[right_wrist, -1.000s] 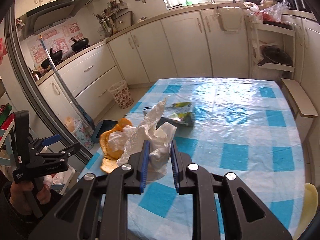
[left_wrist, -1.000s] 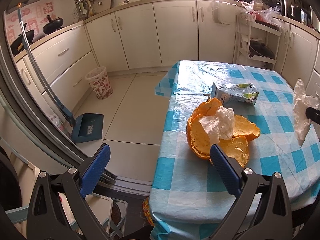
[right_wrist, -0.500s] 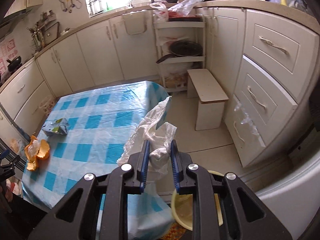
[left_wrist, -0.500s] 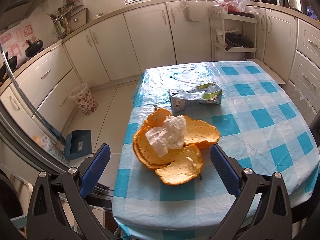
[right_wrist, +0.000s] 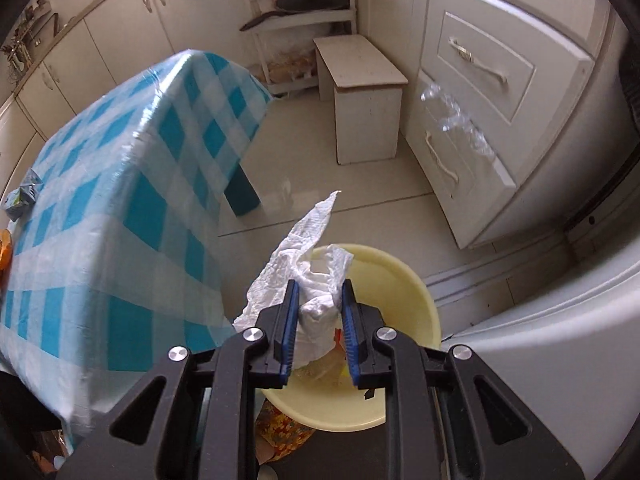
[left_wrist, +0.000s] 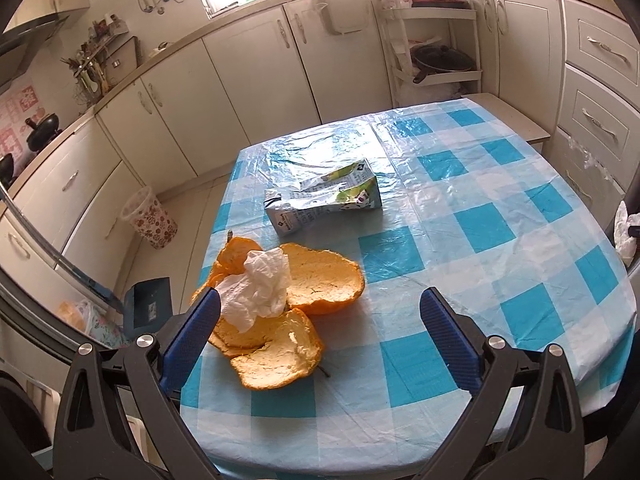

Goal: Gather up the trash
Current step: 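Open the right gripper to drop the tissue into the bucket, then move the open right gripper back toward the juice carton on the table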

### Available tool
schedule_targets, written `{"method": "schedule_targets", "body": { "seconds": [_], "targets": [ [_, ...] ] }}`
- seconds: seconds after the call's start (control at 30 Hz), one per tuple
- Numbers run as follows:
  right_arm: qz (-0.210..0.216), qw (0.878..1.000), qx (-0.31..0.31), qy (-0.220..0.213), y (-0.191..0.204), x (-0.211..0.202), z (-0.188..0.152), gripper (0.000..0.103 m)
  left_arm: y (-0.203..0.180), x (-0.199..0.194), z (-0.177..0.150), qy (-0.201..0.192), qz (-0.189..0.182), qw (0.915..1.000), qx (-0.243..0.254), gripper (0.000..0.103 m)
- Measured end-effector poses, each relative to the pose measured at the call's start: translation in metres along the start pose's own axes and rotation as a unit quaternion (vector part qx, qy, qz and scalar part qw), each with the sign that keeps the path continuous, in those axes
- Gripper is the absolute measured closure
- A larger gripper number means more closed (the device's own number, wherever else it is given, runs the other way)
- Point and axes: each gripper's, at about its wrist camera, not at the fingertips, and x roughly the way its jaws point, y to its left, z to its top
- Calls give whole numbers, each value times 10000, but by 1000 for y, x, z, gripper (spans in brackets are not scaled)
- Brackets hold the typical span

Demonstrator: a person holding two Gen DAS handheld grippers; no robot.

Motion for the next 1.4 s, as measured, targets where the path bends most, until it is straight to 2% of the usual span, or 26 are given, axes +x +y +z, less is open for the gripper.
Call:
{"method": "schedule_targets", "body": {
  "seconds": [0.1, 0.23, 0.3, 0.5, 0.6, 0.7, 0.83, 1.0, 1.13, 1.3, 1.4],
  "targets": [
    [-1, 9997, 83, 208, -5, 25, -6, 75, -7, 1, 2, 5, -14, 10000, 74, 7],
    [-29, 9994, 162, 318, -7, 39, -11, 57, -14, 1, 3, -10, -39, 9999, 140, 7],
    [-57, 9996, 134, 261, -6, 35, -10, 57, -15, 1, 3, -10, -46, 9999, 154, 7],
    [43, 9992, 90, -392, 6, -15, 13, 51, -9, -2, 2, -34, -81, 9999, 87, 7],
    [223, 9964, -51, -817, 27, -50, 33, 48, -4, -4, 1, -53, -97, 9999, 40, 7],
    [532, 9907, -425, -1182, 65, -82, 50, 42, 3, -4, -1, -37, -123, 9999, -52, 7],
    [909, 9764, -1345, -1425, 143, -109, 64, 35, 20, -4, -5, 3, -144, 9995, -268, 7],
    [1439, 9490, -2399, -1455, 251, -117, 60, 33, 47, -4, -13, 51, -134, 9983, -562, 7],
    [1888, 9322, -2775, -1352, 320, -106, 47, 33, 70, -2, -22, 113, -108, 9965, -817, 7],
    [1951, 9161, -3285, -1219, 382, -86, 28, 32, 94, 2, -33, 207, -27, 9943, -1050, 7],
    [1756, 9073, -3627, -1204, 406, -74, 24, 32, 103, 4, -38, 221, -2, 9934, -1124, 7]
  ]
}}
